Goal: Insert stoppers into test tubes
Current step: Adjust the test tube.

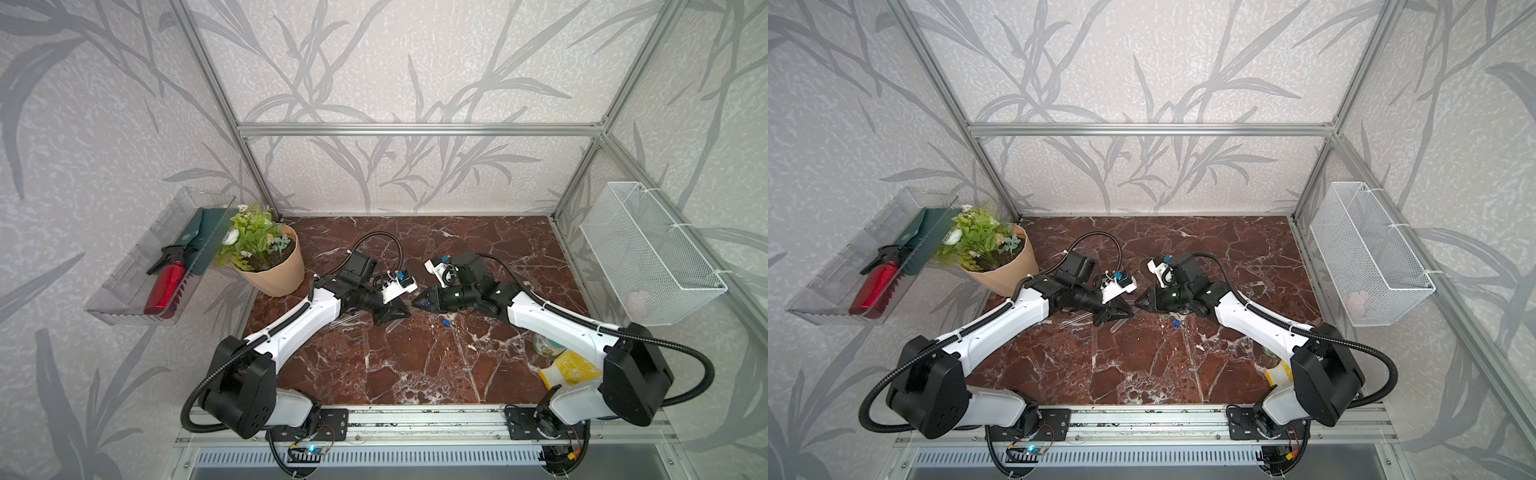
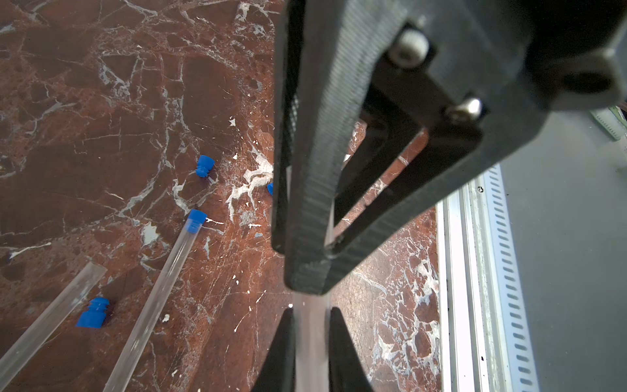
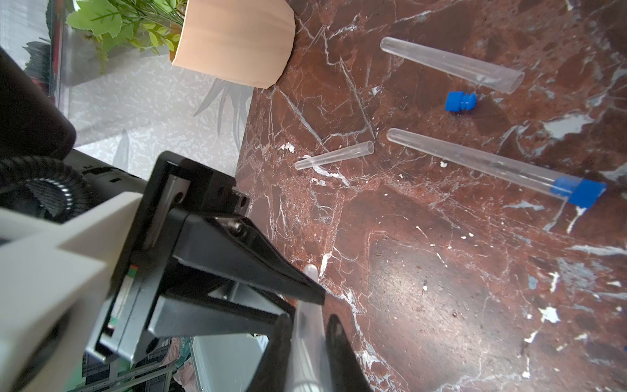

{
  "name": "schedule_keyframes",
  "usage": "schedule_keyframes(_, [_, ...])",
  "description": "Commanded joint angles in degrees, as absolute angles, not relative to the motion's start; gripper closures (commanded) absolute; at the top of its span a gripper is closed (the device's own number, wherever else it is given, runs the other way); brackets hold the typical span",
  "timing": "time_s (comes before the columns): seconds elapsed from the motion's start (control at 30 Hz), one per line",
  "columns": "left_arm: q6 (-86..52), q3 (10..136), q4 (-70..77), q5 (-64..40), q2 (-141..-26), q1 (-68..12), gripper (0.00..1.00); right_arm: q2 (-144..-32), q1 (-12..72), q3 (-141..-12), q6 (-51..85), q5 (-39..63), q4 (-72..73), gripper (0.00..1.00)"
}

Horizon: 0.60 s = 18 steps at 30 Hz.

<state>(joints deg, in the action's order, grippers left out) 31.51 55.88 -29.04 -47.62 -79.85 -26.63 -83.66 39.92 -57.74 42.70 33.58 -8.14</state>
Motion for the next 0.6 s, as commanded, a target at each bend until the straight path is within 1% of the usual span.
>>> schedule_keyframes(0.0, [33.1,56.2,-29.2,-46.3,-79.2,-26.9,0.78,-83.3,40.2,-58.8,44.3,36.6,-4.4,0.85])
schedule_keyframes(0.03, [33.0,55.9,-29.0,-45.6,-78.9,-27.0,0.73,-83.1,40.2,-58.8,44.6,36.8,-4.1,0.86])
schedule_keyframes(0.07, [33.0,55.4,-28.7,-45.2,-78.7,-26.9,0.7,-83.0,40.1,-58.9,44.9,37.0,-3.8,0.86])
schedule_keyframes(0.17, [33.0,54.1,-28.1,-44.6,-78.3,-26.9,0.67,-82.4,40.0,-58.9,45.7,37.6,-3.3,0.87])
schedule_keyframes(0.23, [32.8,53.3,-27.9,-44.4,-78.3,-26.9,0.67,-82.3,39.8,-58.8,46.1,37.9,-3.0,0.87])
schedule_keyframes(0.43, [32.1,51.9,-26.9,-44.0,-77.3,-26.8,0.73,-81.8,39.7,-58.7,45.7,37.3,-4.2,0.87])
schedule_keyframes(0.57, [32.6,51.8,-27.8,-43.9,-76.7,-26.7,0.75,-81.7,39.6,-58.7,45.0,36.3,-5.7,0.87])
